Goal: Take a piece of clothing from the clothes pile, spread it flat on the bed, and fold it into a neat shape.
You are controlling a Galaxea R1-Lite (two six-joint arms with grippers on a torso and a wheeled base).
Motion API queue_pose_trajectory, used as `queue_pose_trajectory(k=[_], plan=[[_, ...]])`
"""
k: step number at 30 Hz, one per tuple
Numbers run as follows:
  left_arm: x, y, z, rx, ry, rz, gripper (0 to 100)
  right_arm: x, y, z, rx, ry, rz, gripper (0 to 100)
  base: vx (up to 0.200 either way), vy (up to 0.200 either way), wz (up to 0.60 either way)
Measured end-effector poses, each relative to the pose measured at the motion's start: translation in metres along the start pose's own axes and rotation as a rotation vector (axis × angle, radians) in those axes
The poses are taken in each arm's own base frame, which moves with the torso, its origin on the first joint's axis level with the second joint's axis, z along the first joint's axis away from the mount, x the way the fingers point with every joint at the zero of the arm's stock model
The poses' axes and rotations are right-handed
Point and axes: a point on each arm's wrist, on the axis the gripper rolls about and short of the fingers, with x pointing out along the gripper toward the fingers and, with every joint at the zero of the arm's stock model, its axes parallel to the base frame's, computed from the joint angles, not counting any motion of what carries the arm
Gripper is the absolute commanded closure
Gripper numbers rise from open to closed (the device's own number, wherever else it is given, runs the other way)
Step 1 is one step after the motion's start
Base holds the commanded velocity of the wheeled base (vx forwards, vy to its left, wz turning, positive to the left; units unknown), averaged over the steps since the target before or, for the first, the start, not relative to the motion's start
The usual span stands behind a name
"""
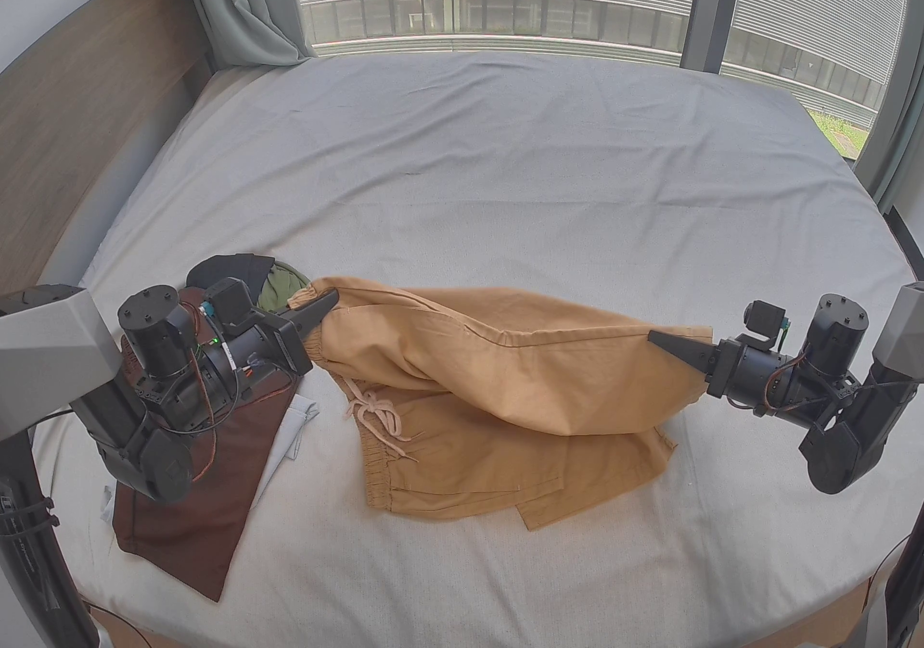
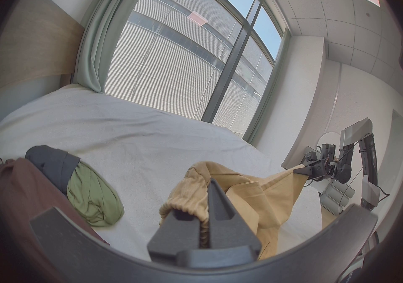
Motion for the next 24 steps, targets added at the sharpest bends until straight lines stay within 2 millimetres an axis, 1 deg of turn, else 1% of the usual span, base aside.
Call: queue_pose_trajectory(k=[14, 24], plan=[[0.000, -0.001, 0.023, 0.036, -0.071, -0.006, 100, -0.005, 0.020, 0.017, -0.013, -0.045, 0.040, 100, 0.000, 0.000, 0.00], [-0.001, 0.002, 0.032, 0.053, -0.101, 0.002, 100, -0.007, 0.026, 0.024, -0.030, -0.067, 0.050, 100, 0.000, 0.000, 0.00]])
